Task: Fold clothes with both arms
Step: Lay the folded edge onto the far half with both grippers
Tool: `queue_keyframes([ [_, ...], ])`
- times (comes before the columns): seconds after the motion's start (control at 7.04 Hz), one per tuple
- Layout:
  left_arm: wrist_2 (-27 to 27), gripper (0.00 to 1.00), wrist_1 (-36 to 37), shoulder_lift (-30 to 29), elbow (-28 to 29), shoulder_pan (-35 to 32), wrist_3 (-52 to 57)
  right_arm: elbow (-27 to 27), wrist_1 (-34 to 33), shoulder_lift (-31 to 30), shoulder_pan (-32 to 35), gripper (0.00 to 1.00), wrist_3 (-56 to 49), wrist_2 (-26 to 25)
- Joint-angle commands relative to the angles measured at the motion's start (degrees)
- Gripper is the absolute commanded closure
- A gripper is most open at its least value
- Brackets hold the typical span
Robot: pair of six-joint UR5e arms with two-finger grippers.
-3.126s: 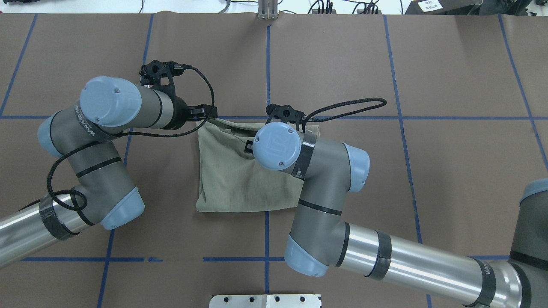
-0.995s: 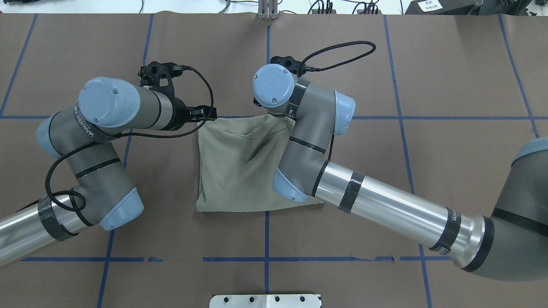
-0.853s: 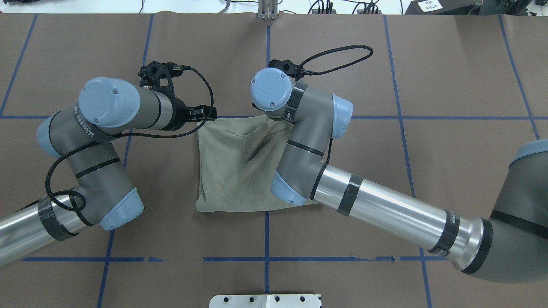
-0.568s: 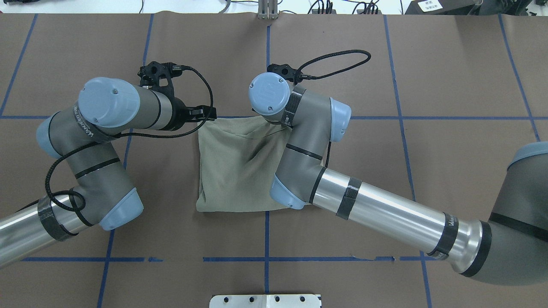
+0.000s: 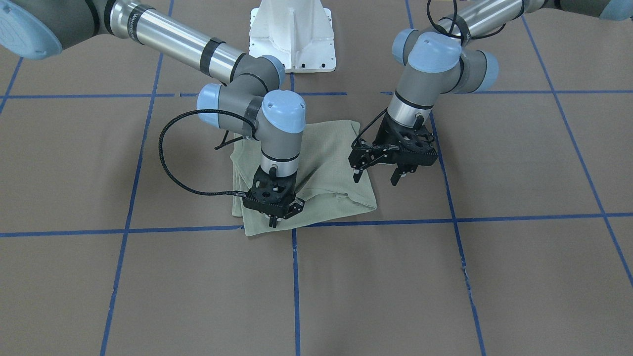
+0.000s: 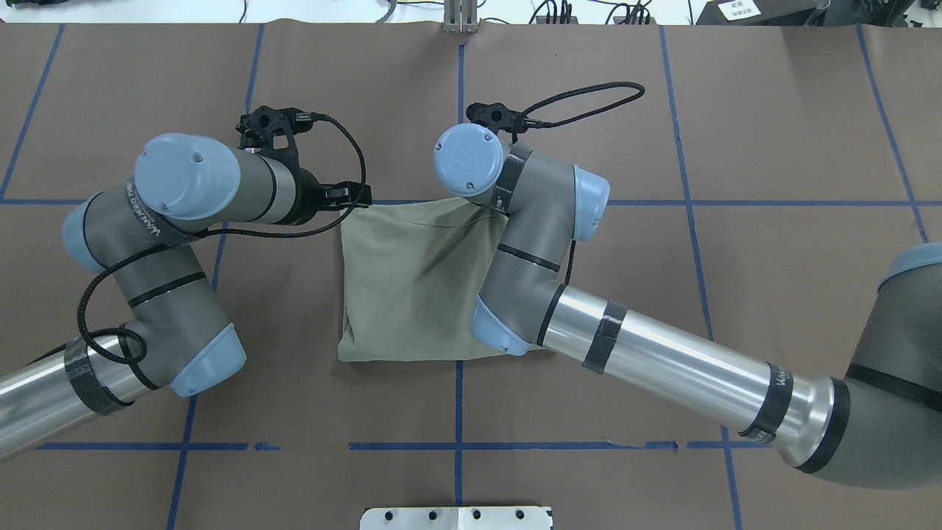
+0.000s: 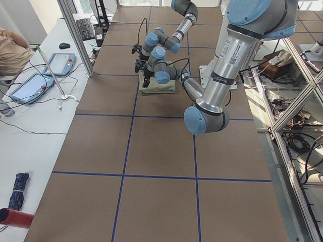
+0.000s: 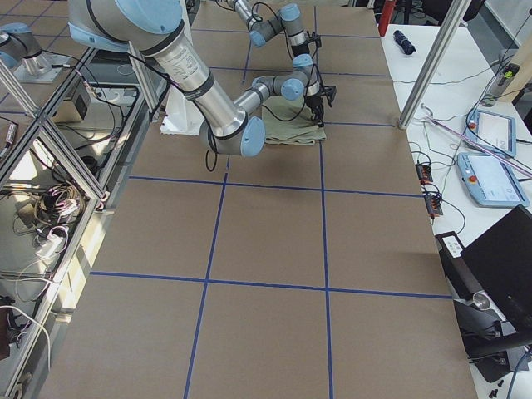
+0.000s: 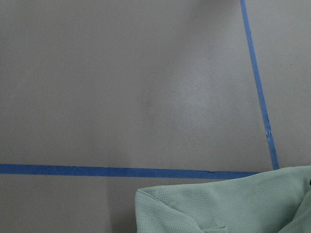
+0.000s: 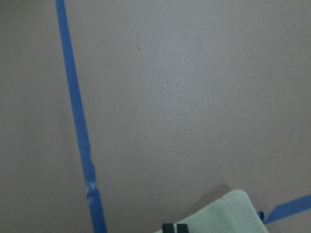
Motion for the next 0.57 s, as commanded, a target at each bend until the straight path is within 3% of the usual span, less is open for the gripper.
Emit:
queue_keyframes([
  [0.0, 0.0, 0.0, 0.0, 0.1, 0.1, 0.0, 0.0, 0.0, -2.8, -0.2, 1.2, 1.0, -2.4, -1.1],
  [0.14, 0.1, 0.0, 0.0, 0.1, 0.2, 0.1, 0.0, -0.2, -2.8, -0.3, 1.2, 1.0, -2.4, -1.7],
  [0.28, 0.1, 0.0, 0.0, 0.1, 0.3, 0.1, 0.1, -0.3, -2.8, -0.8, 1.0, 0.01, -3.7, -2.3],
  [0.43, 0.1, 0.0, 0.0, 0.1, 0.8, 0.4, 0.2, 0.0, -2.6, -0.5, 1.1, 0.0, -4.2, -1.9],
])
